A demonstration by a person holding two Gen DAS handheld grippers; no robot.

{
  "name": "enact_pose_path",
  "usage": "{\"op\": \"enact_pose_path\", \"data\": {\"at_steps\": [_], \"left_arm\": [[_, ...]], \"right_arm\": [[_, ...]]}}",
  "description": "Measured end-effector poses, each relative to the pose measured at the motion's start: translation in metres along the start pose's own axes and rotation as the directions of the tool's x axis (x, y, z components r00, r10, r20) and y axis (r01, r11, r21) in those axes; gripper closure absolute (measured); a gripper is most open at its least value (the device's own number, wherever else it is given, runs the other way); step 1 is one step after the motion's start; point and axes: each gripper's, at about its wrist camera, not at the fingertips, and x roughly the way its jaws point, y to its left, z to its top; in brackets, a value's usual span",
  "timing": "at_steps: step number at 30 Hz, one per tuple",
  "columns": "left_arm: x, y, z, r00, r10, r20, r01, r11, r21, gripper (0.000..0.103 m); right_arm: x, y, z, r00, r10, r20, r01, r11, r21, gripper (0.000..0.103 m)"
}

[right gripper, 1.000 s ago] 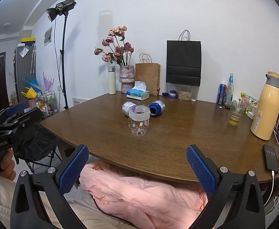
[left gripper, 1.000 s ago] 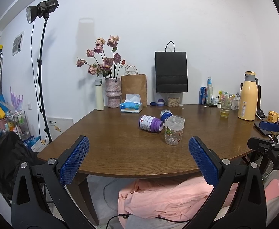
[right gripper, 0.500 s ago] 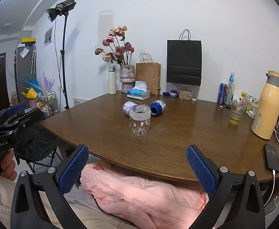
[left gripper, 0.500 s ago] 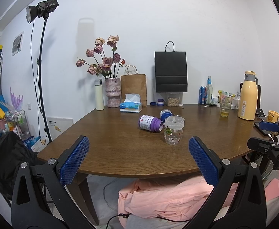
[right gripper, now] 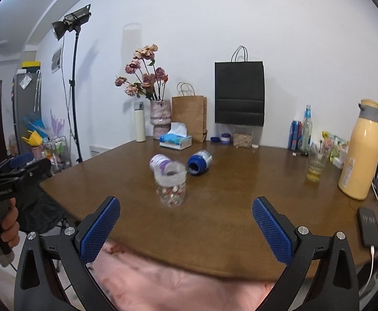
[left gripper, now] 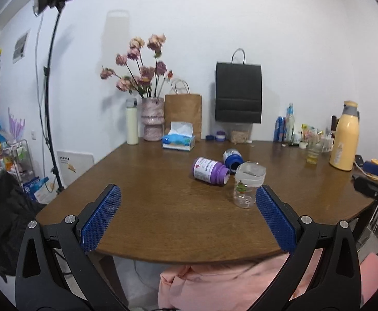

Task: Flip cup upright
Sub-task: 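Move both grippers toward the purple bottle lying on its side, then grasp the purple bottle around its body with the left gripper and lift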

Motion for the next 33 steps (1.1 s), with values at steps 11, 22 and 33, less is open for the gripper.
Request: {"op": "enact_pose_path", "data": {"at_steps": [11, 22, 33], "left_arm": [[0.105, -0.002, 0.022, 0.987, -0.074, -0.143, 0.080, 0.996, 0.040, 0.000], [0.264, 0.031, 0.078, 0.943, -0.192, -0.272, 0.185, 0.981, -0.051, 0.000], [0.387, 0.014, 0.046, 0.785, -0.275, -0.556, 0.269, 0.958, -0.094, 0.039]], "right_arm": [[0.105, 0.008, 0.052, 0.995, 0.101, -0.015, -0.101, 0.994, -0.048, 0.000], [0.276, 0.005, 0.105, 0.879, 0.273, -0.390, -0.315, 0.948, -0.047, 0.008], [0.397, 0.045, 0.072, 0.601, 0.270, -0.752, -0.516, 0.850, -0.108, 0.044]]}}
